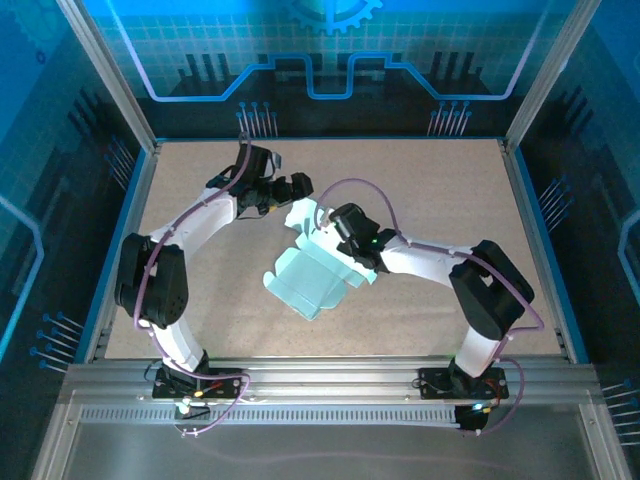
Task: Fold the paper box
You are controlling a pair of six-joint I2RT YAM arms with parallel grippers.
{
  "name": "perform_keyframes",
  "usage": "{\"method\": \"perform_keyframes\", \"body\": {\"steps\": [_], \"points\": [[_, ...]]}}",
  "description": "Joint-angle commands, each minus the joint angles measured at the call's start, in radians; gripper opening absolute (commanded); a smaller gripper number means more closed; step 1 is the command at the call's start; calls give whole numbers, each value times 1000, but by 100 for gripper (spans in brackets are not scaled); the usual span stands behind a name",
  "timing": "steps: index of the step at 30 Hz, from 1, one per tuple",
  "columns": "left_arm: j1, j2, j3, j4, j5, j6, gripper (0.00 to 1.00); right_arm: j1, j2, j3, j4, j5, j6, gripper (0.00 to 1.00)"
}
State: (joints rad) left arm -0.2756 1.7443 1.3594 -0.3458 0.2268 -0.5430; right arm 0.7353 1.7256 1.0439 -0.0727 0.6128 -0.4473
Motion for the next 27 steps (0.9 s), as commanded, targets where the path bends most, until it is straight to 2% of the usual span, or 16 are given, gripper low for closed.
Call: {"method": "perform_keyframes", "body": {"steps": [1,6,18,27], "points": [[18,-1,42,-9,-11,-30,99,30,-10,-23,113,111,-102,0],[19,-6,43,-13,-14,-26,99,61,14,-41,195,186,-183,0],[22,-13,28,-35,-10,-20,99,90,23,-82,370,273,-301,0],[29,30,49,-16,1,-35,99,106,56,-65,374,313,-324,0]]}}
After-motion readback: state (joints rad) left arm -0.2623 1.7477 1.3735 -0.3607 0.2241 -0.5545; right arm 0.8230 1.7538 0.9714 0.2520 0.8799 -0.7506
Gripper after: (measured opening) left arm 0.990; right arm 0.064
